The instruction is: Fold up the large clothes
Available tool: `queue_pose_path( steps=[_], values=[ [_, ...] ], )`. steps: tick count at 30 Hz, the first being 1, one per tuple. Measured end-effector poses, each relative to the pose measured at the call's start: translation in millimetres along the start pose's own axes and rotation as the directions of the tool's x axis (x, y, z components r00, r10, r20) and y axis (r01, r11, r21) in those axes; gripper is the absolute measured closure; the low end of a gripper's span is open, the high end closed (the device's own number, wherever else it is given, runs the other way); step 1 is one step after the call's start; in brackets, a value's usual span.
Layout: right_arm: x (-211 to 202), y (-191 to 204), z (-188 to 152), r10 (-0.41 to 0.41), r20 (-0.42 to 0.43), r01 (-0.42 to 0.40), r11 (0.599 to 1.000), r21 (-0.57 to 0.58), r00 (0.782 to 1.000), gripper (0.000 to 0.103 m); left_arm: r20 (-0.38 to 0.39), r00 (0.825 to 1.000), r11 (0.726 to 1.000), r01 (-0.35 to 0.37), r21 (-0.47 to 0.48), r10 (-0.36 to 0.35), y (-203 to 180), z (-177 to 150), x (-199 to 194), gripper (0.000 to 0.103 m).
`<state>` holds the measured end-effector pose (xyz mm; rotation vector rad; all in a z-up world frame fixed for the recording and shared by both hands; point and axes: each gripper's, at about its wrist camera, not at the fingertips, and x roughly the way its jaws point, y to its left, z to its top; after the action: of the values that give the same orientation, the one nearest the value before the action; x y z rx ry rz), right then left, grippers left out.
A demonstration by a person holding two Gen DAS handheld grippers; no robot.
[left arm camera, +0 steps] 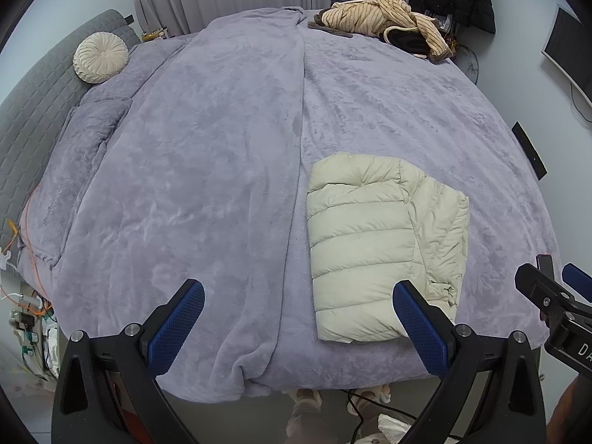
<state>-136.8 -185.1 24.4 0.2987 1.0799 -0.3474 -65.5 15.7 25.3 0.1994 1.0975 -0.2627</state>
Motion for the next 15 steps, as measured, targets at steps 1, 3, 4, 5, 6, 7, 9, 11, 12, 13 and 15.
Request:
queue_pose_path(
  steps=[1,3,4,5,6,7,9,11,12,13,15],
  values=[
    [-0.3,0.8,-0.3,-0.001,0.000,0.001,1.000,-0.001,1.000,0.000,0.000,1.000,1.000,-0.001,0.000,0.001,-0.5,-0.3,-0.1,0.001],
    [-0.4,0.6,-0.8,0.000,0.000,0.000,1.000,0.001,1.000,0.000,0.001,1.000,1.000,-0.001,0.001,0.001,-0.2,-0.4,-0.3,0.001],
    [-0.7,0.9,-1.0,0.000,0.001,0.000,1.000,0.001,1.000,0.000,0.001,1.000,1.000,-0.001,0.001,0.001,-0.3,-0.3,-0.3,0.001],
    [-0.7,0.7,-1.0,-0.001,0.001,0.001,1.000,0.002,1.000,0.000,0.001,1.000,1.000,-0.001,0.000,0.001,-0.9,-0.5,-0.2,0.001],
    [-1.1,1.1,-1.0,-0.001,0.003,0.001,1.000,0.003,1.000,0.000,0.000,1.000,1.000,-0.002,0.001,0.002,-0.7,-0.4,-0.2,0.001],
    [-0.8,0.9,-0.4,-0.001,0.004,0.001,1.000,0.002,1.000,0.000,0.000,1.000,1.000,-0.001,0.000,0.001,-1.0,-0.6,-0.3,0.001],
    [-0.9,2.5,-2.1,-0.003,0.004,0.003,1.000,0.004,1.000,0.000,0.001,1.000,1.000,0.000,0.000,0.000,1.5,-1.3,-0.4,0.001],
    [-1.0,2.0,-2.0,-0.001,0.002,0.001,1.000,0.005,1.000,0.000,0.001,1.000,1.000,-0.002,-0.001,0.002,1.2,-1.4,-0.3,0.001],
    [-1.2,2.5,-2.0,-0.001,0.001,0.001,1.000,0.005,1.000,0.000,0.001,1.000,1.000,-0.002,-0.001,0.002,1.0,-1.3,-0.3,0.001],
    [-1.5,2.4,-2.2,-0.003,0.002,0.002,1.000,0.005,1.000,0.000,0.001,1.000,1.000,-0.002,-0.001,0.002,1.0,-1.4,-0.4,0.001],
    [-1.7,2.4,-2.1,-0.002,0.005,0.002,1.000,0.004,1.000,0.000,0.000,1.000,1.000,-0.001,-0.001,0.001,0.7,-1.3,0.0,0.001]
  ],
)
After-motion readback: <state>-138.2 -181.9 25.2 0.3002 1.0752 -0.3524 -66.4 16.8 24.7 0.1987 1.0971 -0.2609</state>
